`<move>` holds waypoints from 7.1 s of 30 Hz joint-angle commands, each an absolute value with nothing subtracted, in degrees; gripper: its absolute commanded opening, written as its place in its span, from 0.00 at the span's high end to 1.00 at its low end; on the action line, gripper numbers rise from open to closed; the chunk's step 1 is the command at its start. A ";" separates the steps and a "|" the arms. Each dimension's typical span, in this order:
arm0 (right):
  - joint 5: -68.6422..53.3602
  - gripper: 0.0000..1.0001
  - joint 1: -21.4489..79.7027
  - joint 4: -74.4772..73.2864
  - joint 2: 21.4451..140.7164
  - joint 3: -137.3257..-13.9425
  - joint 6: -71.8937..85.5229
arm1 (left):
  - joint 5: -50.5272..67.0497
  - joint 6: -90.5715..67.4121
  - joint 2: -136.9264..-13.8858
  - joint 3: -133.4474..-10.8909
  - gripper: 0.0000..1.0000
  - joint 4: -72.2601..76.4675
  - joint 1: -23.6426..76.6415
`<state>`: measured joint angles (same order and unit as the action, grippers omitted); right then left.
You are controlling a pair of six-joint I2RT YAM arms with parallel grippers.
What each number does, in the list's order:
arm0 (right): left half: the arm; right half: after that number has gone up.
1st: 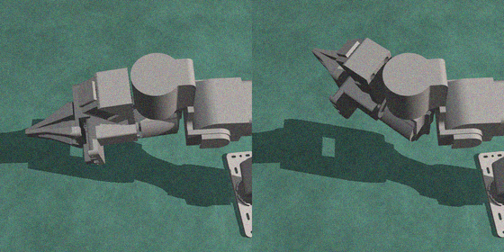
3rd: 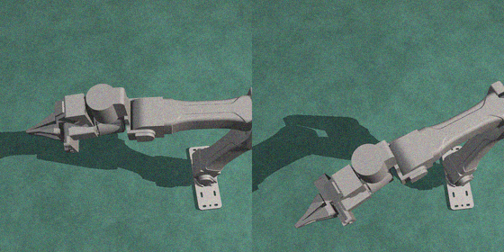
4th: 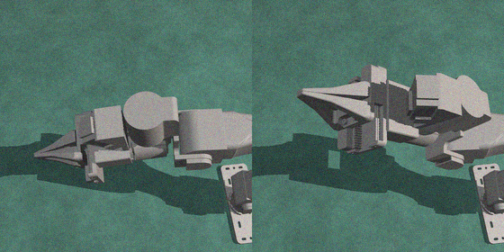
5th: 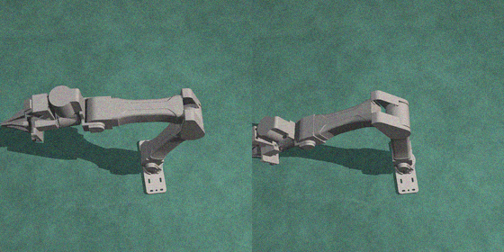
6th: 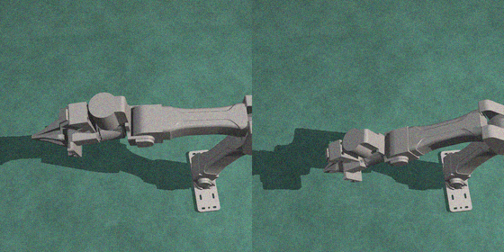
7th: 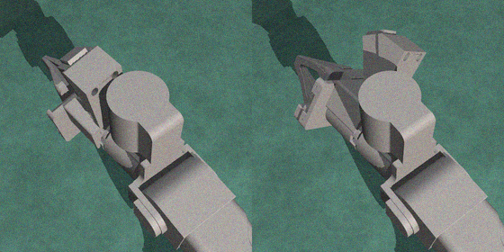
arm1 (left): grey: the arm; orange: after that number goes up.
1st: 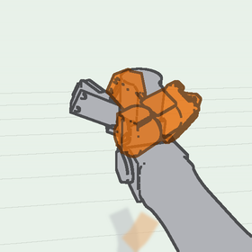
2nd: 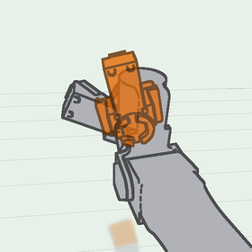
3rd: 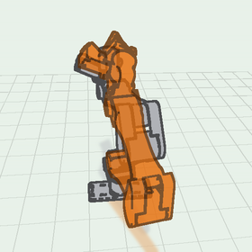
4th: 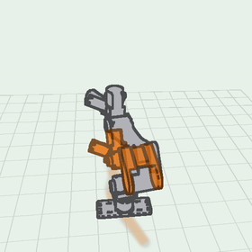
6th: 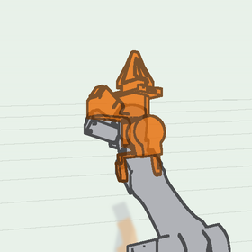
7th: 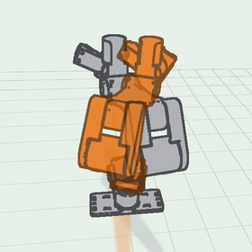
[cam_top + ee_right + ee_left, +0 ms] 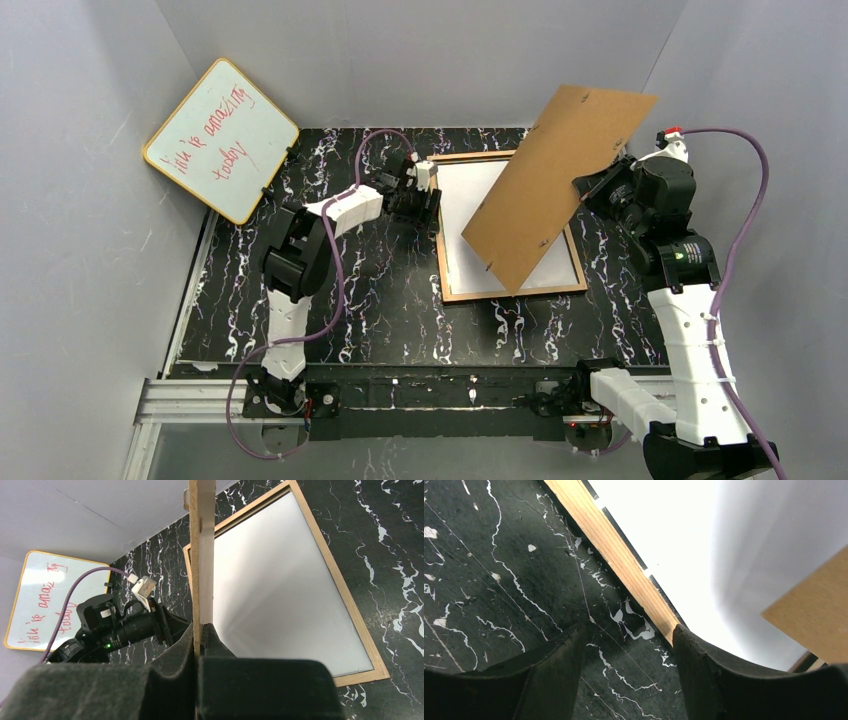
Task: Put the photo into the frame
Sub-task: Move the photo frame to the center of the board, then adjust the photo frame item.
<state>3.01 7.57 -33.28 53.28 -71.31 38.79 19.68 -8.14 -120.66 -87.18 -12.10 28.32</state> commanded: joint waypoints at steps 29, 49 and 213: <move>2.08 0.99 7.60 -27.84 50.01 -77.27 39.46 | 12.41 -3.72 -123.05 -90.08 0.52 -12.75 32.61; 1.89 0.99 7.57 -27.55 49.92 -76.40 39.94 | 14.49 -4.12 -123.43 -88.79 0.60 -12.42 32.70; -5.51 0.99 37.64 44.47 73.58 -48.64 70.26 | 18.20 44.32 -61.57 -70.37 0.17 -42.28 41.57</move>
